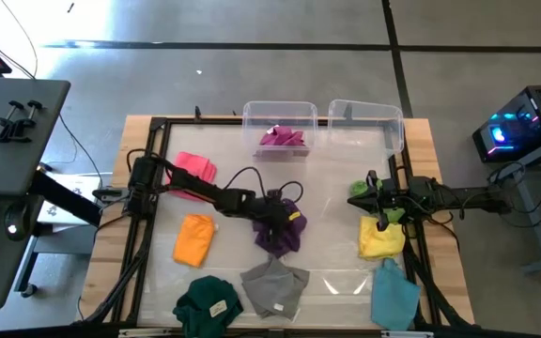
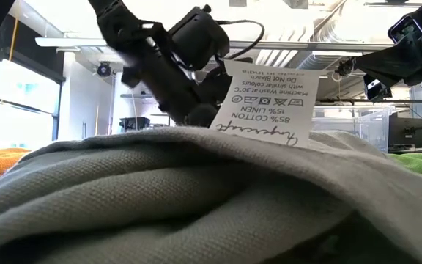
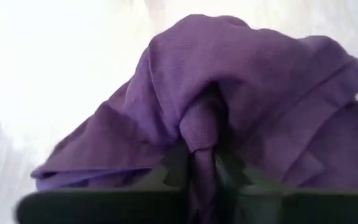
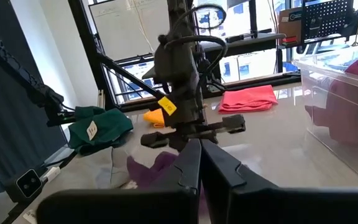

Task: Sort towels by color in basket
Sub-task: Put the violet towel into the left transparent bin

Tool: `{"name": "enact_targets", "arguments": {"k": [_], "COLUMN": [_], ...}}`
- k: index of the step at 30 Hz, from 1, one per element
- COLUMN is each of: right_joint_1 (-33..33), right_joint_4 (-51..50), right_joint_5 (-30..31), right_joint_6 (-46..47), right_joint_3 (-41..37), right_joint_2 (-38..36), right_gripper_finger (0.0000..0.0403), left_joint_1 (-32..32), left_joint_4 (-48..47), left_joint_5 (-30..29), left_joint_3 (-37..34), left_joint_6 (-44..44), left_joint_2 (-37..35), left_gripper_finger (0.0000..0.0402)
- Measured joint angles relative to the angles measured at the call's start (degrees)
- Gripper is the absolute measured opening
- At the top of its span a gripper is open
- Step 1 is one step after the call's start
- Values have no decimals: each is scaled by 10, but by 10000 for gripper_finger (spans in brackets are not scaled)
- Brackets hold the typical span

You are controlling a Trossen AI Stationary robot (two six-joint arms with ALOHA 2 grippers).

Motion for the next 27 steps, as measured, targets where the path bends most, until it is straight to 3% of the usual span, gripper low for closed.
{"name": "enact_targets", "arguments": {"k": [2,5,8,11,15,20,27], "right_joint_1": [0,0,0,0,0,0,0], "right_joint_4": [0,0,0,0,0,0,0], "right_joint_5": [0,0,0,0,0,0,0], "right_joint_6": [0,0,0,0,0,0,0], "right_joint_3": [0,0,0,0,0,0,0], "right_joint_2": [0,0,0,0,0,1,4], "right_gripper_finger": [2,2,2,2,2,2,2], "left_joint_1": [-5,-19,-20,2,70,175,285], "left_joint_4": [-46,-71,-53,-52,-16,15,-58], "left_joint_5": [-15,-128,-259,-314,-315,-286,-175], "left_joint_3": [16,51,79,119,186,213,205], "left_joint_6": [0,23,106,210,318,422,365], "left_joint_2": [-25,-79,-124,-153,-163,-142,-109], "left_gripper_finger": [15,29,27,15,5,5,5]}}
